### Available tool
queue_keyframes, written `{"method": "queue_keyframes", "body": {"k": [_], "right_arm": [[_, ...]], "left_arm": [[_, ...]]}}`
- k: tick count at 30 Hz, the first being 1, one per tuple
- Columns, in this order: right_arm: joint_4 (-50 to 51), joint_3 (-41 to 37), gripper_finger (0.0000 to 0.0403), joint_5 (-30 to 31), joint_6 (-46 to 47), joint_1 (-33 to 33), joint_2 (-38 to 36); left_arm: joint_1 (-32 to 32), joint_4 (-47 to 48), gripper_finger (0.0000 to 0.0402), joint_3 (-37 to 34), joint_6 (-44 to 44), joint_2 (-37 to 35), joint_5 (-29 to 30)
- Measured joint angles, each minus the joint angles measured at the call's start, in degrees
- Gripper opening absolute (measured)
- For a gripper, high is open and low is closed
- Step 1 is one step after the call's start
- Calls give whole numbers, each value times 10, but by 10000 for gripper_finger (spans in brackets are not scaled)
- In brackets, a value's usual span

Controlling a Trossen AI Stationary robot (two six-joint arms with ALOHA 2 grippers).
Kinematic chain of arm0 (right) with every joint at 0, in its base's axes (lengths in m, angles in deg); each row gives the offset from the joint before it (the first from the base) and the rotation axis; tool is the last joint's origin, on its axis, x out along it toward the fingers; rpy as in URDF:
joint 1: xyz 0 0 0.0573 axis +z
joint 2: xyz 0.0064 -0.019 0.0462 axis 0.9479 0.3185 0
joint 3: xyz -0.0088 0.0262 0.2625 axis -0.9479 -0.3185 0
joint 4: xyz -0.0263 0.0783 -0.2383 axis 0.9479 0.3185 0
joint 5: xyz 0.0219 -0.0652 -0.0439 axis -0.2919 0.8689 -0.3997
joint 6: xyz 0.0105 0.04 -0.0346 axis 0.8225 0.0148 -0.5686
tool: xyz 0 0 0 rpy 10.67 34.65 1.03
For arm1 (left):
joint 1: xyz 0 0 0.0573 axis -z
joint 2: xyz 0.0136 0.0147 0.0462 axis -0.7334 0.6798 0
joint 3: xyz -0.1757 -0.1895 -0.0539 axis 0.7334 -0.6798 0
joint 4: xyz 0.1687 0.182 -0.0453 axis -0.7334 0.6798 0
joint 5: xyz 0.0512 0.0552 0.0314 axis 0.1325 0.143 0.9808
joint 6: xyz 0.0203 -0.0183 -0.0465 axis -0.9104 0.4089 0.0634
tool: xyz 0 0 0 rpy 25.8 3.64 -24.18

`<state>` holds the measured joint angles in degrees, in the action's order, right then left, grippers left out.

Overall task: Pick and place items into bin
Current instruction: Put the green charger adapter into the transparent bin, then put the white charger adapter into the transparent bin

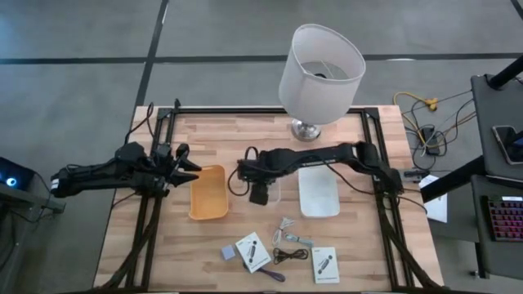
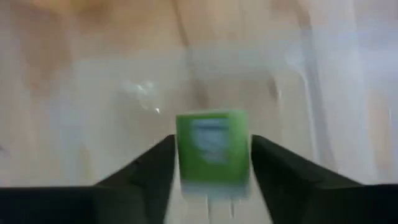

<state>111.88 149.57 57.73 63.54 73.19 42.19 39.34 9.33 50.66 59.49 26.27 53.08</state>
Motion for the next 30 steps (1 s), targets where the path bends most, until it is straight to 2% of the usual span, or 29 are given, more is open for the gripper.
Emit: {"method": "queue_keyframes", "body": {"k": [3, 6, 10, 12, 15, 18, 21, 24, 27, 30], "right_arm": [[-6, 2, 276, 3, 0, 6, -1], [22, 9, 319, 43, -20, 18, -3], [41, 13, 338, 87, -111, 63, -32], [48, 8, 338, 99, -112, 86, -49], [83, 3, 331, 103, -28, 109, -65], [120, -4, 326, 109, 80, 134, -80], [145, -8, 326, 106, 148, 172, -91], [170, -9, 326, 106, 160, 214, -92], [177, -11, 326, 108, 139, 254, -88], [177, -21, 326, 107, 124, 290, -87]], "left_arm": [[0, 0, 125, 0, 0, 0, 0], [0, 0, 125, 0, 0, 0, 0], [0, -8, 125, 8, -25, 0, 18], [0, -17, 125, 23, -15, 0, 36], [0, -19, 125, 57, -1, 11, 47], [0, -21, 125, 93, -35, 29, 41], [0, -24, 125, 128, -64, 55, 30], [0, -14, 125, 155, -78, 91, -52], [8, 69, 125, 181, -124, 144, -145], [29, 219, 125, 212, -218, 199, -156]]}}
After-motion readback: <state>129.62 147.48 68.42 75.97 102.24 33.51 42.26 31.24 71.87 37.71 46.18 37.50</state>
